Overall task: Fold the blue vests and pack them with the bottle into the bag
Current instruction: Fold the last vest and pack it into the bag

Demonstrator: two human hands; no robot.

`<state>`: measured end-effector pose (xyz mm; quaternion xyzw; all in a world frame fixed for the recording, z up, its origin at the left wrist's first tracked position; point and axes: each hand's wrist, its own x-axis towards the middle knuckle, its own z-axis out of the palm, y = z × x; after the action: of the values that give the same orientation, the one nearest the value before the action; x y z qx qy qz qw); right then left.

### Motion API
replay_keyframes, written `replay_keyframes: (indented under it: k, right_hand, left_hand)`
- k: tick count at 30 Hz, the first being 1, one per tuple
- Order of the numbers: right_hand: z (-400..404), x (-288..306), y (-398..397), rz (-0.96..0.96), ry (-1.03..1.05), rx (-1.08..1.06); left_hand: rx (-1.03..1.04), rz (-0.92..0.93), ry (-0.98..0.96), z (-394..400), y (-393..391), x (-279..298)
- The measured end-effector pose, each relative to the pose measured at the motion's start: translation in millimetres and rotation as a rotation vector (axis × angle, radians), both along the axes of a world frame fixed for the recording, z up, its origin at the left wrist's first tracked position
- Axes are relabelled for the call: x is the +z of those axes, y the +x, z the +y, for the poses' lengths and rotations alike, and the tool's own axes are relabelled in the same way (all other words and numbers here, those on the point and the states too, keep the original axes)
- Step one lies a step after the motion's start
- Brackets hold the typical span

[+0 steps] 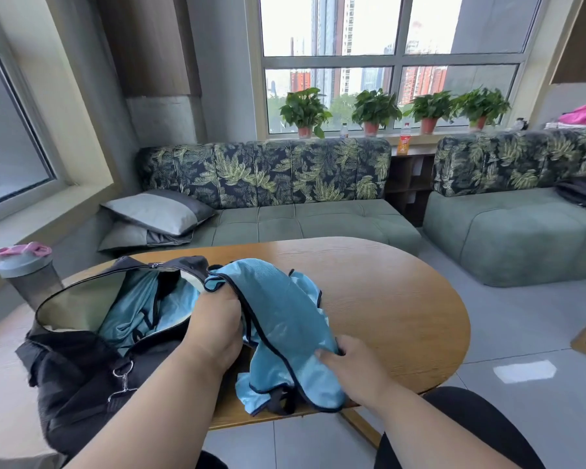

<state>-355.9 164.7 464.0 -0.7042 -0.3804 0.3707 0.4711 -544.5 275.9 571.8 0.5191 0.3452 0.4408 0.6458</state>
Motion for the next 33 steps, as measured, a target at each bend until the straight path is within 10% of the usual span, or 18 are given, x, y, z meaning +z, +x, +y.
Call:
replay_keyframes:
  k: [8, 17, 25, 29, 33]
  right_hand:
    - [-3, 73, 4, 0.247, 0.312, -0.306]
    - [-2, 152, 0, 0.504, 0.443, -0.216]
    - [5, 175, -29, 0.656, 0.499, -0.004]
    - [4, 184, -36, 0.677, 0.539, 0.100]
    - [2, 179, -21, 0.662, 0.597, 0.168]
  left_hand:
    - [0.229, 0.049, -0.106, 16, -21, -10]
    - [0.135, 0.071, -0.104, -10, -24, 0]
    - [-0.397, 0.131, 0.080, -30, -11, -11]
    - [-0.256, 0.302, 0.225, -35, -4, -18]
    - [-0.113, 0.065, 0.036, -33, -5, -11]
